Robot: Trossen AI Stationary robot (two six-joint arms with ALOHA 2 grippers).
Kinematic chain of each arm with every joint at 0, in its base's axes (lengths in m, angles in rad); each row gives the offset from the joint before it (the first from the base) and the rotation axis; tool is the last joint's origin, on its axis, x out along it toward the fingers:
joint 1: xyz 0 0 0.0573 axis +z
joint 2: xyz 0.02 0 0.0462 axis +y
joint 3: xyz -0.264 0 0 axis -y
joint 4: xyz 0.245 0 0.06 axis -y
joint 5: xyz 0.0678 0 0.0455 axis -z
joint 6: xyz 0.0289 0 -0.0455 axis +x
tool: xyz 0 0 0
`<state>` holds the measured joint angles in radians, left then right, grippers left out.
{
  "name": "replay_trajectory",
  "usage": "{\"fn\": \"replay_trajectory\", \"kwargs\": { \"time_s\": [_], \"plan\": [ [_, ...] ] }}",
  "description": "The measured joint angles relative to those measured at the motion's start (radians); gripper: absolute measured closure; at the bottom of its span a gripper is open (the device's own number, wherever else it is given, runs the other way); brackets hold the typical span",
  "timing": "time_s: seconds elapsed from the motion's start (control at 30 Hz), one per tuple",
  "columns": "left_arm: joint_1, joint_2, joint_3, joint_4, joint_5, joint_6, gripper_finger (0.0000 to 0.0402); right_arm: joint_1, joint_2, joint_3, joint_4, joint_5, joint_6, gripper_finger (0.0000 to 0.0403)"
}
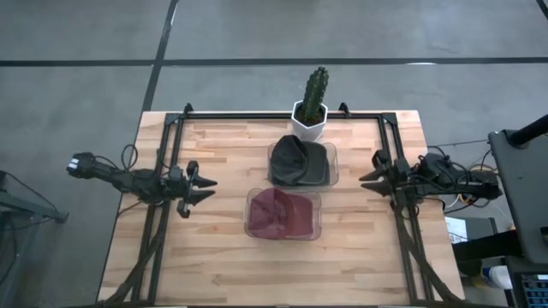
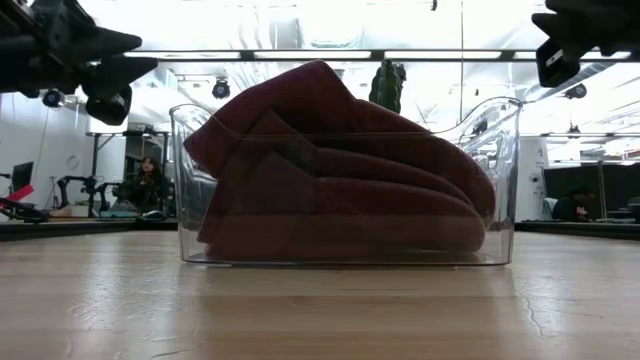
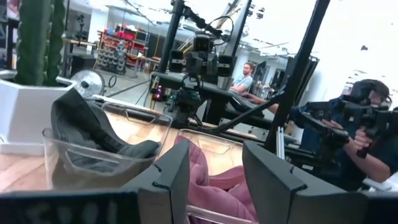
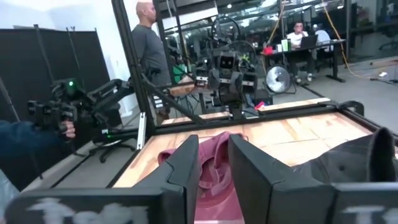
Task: Pick & Place hat
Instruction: Return to Home Position
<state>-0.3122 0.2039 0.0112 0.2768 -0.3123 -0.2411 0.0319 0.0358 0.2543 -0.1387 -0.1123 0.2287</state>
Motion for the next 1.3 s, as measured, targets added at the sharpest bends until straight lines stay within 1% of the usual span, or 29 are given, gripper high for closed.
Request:
{"fn": "replay_trajectory", "kwargs": {
  "time_s": [0.1, 0.2, 0.33, 0.43, 0.53, 0.73, 0.97, 1.03, 1.17, 1.3],
  "plan": [
    [0.000, -0.003, 0.000, 0.001, 0.007, 0.030, 0.0262, 0.000, -0.036, -0.017, -0.011, -0.023, -0.010, 0.0316],
    [0.000, -0.010, 0.000, -0.002, 0.011, 0.035, 0.0262, 0.001, -0.035, -0.010, -0.018, -0.061, -0.020, 0.0318],
    [0.000, -0.016, 0.000, -0.015, 0.025, 0.036, 0.0262, 0.000, -0.035, -0.013, -0.022, -0.059, -0.020, 0.0326],
    [0.000, -0.016, -0.001, -0.016, 0.025, 0.042, 0.0262, 0.000, -0.035, -0.065, 0.057, -0.020, -0.019, 0.0332],
    [0.000, -0.017, -0.002, -0.016, 0.026, 0.054, 0.0262, 0.000, -0.035, -0.134, 0.132, -0.016, -0.006, 0.0335],
    [0.000, -0.017, -0.003, -0.017, 0.026, 0.056, 0.0262, 0.000, -0.036, -0.241, 0.217, 0.004, 0.036, 0.0328],
    [0.000, -0.017, -0.003, -0.034, 0.027, 0.065, 0.0262, 0.000, -0.035, -0.245, 0.204, 0.002, 0.010, 0.0318],
    [0.000, -0.017, -0.003, -0.035, 0.027, 0.090, 0.0262, 0.000, -0.034, -0.245, 0.204, 0.001, -0.010, 0.0316],
    [0.000, -0.017, -0.003, -0.042, 0.027, 0.162, 0.0262, 0.000, -0.034, -0.245, 0.202, 0.000, -0.028, 0.0321],
    [0.000, -0.019, -0.003, -0.077, 0.027, 0.168, 0.0262, 0.000, -0.034, -0.245, 0.199, 0.000, -0.027, 0.0329]
  ]
}}
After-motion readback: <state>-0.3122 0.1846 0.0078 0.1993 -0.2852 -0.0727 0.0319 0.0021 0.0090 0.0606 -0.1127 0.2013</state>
